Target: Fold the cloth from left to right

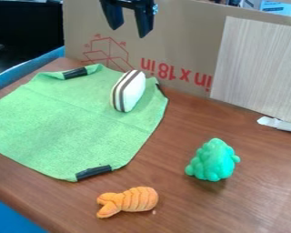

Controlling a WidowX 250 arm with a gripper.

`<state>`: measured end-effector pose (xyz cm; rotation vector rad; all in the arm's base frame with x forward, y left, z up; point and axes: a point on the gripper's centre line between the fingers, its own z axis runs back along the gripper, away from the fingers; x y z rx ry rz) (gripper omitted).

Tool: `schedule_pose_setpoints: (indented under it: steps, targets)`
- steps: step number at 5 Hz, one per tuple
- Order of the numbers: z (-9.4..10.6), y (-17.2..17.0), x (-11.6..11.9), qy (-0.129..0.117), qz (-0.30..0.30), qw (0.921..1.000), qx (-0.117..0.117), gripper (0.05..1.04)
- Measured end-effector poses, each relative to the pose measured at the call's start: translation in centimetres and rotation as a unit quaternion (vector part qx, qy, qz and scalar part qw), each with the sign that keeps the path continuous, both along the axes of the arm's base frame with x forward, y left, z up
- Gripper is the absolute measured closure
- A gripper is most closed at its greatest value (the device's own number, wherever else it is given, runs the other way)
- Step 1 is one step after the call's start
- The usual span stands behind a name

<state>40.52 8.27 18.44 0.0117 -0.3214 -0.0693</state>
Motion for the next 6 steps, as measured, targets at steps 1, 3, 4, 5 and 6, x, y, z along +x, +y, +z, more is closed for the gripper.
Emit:
schedule_pose_setpoints:
  steps: [1, 3, 4, 5, 6]
  targets:
    - [-1.8, 0.0, 0.1, 0.02, 0.003, 0.9998, -0.006, 0.084]
    - [-6.2, 5.3, -1.8, 0.04, 0.096, 0.9943, -0.026, 0.084]
    - [-8.3, 7.0, -3.3, 0.046, 0.131, 0.9897, -0.034, 0.084]
    - [-9.9, 9.3, -5.5, 0.05, 0.157, 0.9856, -0.038, 0.084]
    - [-10.6, 11.6, -7.6, 0.046, 0.18, 0.9822, -0.029, 0.084]
